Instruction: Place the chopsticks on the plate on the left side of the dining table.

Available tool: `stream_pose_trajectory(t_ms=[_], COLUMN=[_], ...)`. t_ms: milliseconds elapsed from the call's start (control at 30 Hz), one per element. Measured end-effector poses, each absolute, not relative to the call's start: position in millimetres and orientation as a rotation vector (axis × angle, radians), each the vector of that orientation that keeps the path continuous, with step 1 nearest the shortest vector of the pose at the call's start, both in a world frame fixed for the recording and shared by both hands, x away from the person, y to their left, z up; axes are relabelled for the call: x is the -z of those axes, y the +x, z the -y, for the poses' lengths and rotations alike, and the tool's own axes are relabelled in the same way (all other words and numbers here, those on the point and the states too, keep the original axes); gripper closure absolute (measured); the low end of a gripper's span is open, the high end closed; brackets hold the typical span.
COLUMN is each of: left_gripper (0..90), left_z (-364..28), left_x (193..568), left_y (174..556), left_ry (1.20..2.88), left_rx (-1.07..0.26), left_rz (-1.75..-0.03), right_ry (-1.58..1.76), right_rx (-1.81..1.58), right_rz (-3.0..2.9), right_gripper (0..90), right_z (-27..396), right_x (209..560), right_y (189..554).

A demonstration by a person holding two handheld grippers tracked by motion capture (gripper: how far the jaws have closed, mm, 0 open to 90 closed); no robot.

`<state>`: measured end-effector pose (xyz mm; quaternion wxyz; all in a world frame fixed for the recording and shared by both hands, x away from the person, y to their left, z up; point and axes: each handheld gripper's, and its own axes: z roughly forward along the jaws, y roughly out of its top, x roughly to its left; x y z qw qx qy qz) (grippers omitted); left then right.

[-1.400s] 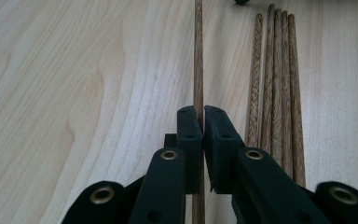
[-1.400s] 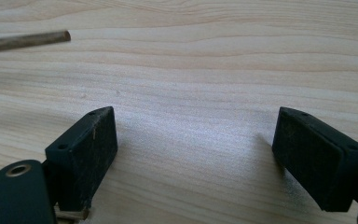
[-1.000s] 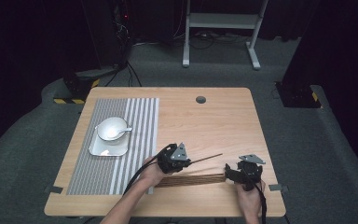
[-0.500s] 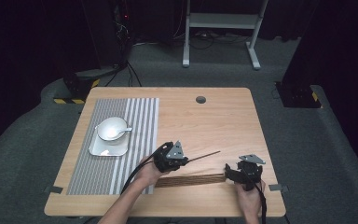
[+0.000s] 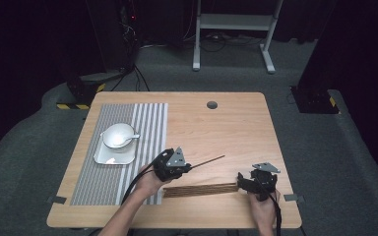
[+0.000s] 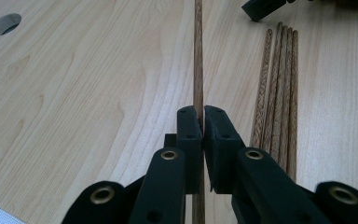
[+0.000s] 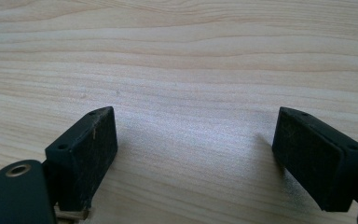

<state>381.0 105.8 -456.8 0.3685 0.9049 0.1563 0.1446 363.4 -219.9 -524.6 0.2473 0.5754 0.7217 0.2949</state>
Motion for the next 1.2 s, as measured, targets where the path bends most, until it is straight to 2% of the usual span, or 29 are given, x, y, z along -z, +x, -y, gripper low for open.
stream_pose_trajectory(t_ms=[1200], left_gripper=[84.9], left_z=[-142], left_x=[450], left_y=[377], left_ry=[2.285], left_rx=[-0.418], left_rz=[-0.497], right_ry=[1.569], right_rx=[-0.804], right_rz=[-1.968], right_gripper=[13.5], right_z=[220], right_x=[525], right_y=[363])
